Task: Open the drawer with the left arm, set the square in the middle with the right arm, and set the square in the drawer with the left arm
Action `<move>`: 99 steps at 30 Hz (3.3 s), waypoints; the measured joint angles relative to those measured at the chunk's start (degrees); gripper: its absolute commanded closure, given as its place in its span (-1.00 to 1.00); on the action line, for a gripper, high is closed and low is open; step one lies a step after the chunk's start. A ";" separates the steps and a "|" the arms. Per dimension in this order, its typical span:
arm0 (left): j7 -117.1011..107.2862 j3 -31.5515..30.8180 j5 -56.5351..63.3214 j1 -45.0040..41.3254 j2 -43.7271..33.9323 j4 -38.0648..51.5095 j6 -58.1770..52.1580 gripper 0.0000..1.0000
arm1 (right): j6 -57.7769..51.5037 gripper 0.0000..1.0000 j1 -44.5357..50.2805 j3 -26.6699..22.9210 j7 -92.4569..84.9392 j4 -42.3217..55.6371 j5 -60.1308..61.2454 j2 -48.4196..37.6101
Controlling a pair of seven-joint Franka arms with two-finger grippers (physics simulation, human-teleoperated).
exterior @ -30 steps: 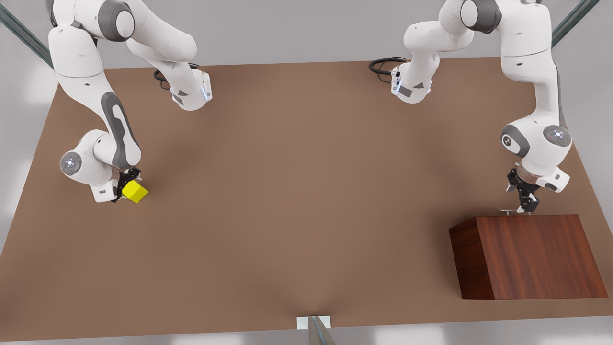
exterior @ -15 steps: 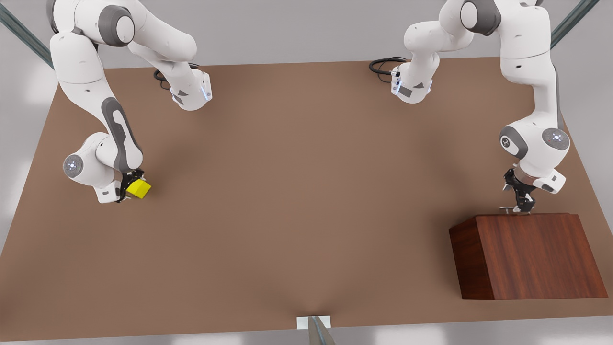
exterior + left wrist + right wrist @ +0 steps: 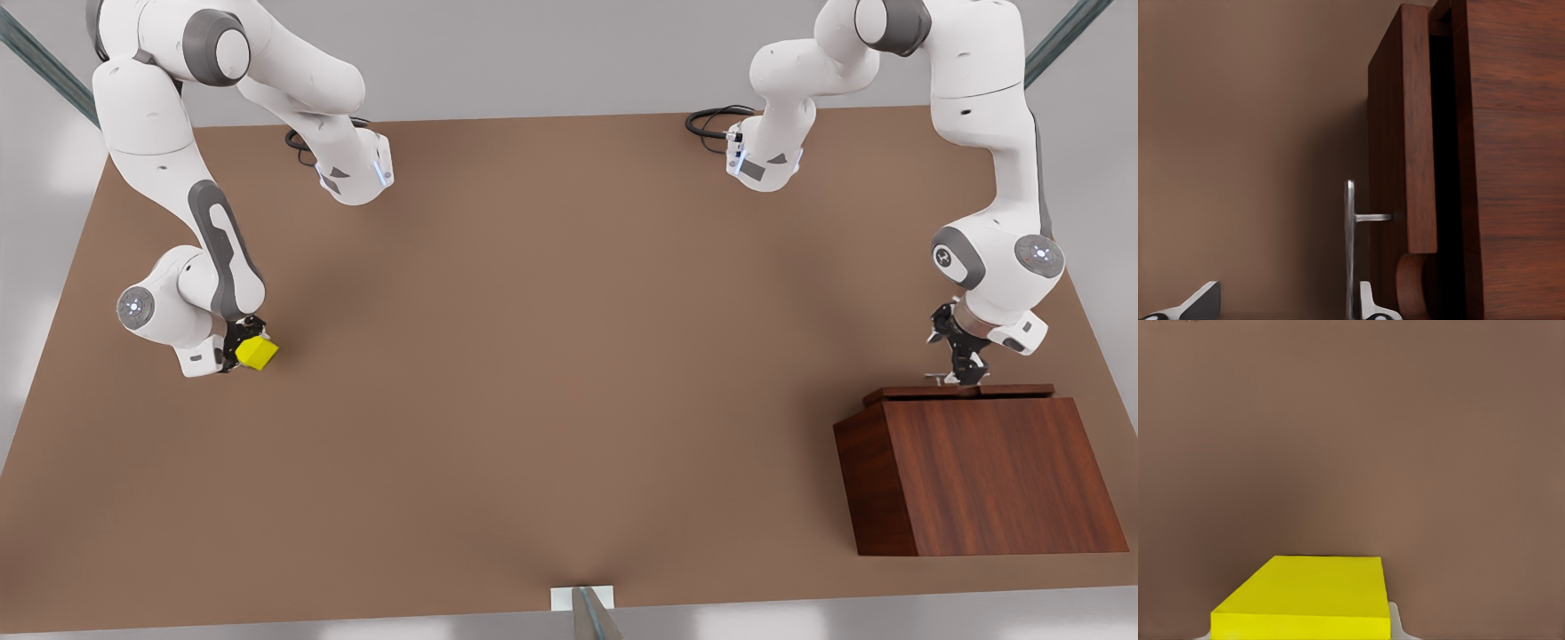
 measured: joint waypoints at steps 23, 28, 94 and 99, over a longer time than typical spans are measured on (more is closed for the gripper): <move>0.44 2.71 0.30 0.04 -2.63 -0.61 -8.41 -1.00 | -5.10 -0.28 20.36 6.24 32.06 2.15 0.61 -6.57; 0.53 3.51 0.50 0.07 -3.52 -0.64 -11.14 -1.00 | -4.75 -0.28 33.93 6.51 43.26 8.86 10.99 -2.02; 46.76 -36.99 11.10 -27.29 14.02 35.86 -34.30 -1.00 | -53.42 -1.00 7.03 10.64 75.00 52.26 -7.48 -10.81; 52.15 -36.75 15.42 -28.56 19.54 35.24 -29.12 -1.00 | -53.58 -1.00 6.79 10.55 75.00 53.27 -7.57 -10.64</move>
